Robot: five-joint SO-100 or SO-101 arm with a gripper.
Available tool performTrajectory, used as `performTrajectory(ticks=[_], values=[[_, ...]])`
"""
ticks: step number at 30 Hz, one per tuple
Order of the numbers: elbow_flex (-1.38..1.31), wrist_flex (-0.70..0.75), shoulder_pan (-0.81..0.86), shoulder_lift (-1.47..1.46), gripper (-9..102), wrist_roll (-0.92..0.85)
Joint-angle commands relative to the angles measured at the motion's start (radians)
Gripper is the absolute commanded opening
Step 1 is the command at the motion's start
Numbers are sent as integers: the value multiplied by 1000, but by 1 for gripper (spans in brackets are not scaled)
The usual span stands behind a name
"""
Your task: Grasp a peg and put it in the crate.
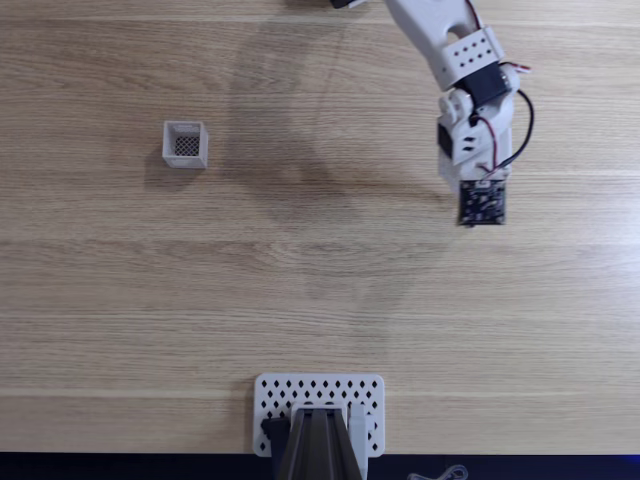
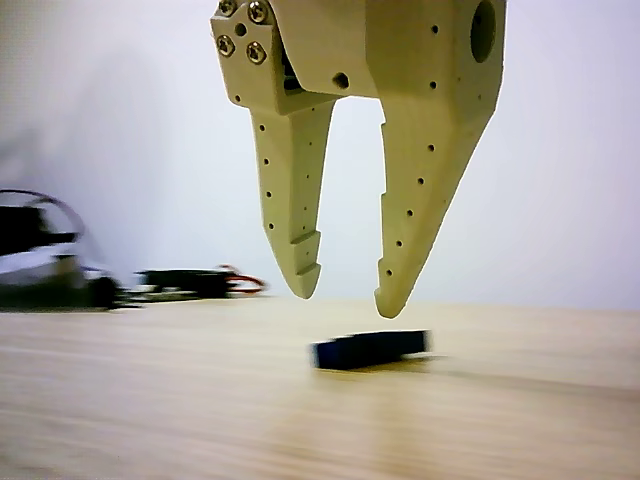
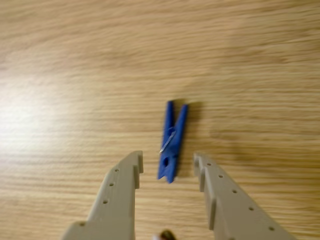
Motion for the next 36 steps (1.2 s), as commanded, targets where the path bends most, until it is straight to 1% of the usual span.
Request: performTrajectory(ticks=[1, 17, 20, 23, 25, 28, 36], values=[[-94, -15, 26, 41, 17, -9], [-104, -17, -8, -77, 17, 8], [-95, -17, -8, -77, 13, 8], [-89, -14, -8, -78, 1, 8], [-87, -3, -5, -80, -3, 8], [-86, 2, 2, -80, 1, 8], [-87, -31, 32, -8, -1, 8]])
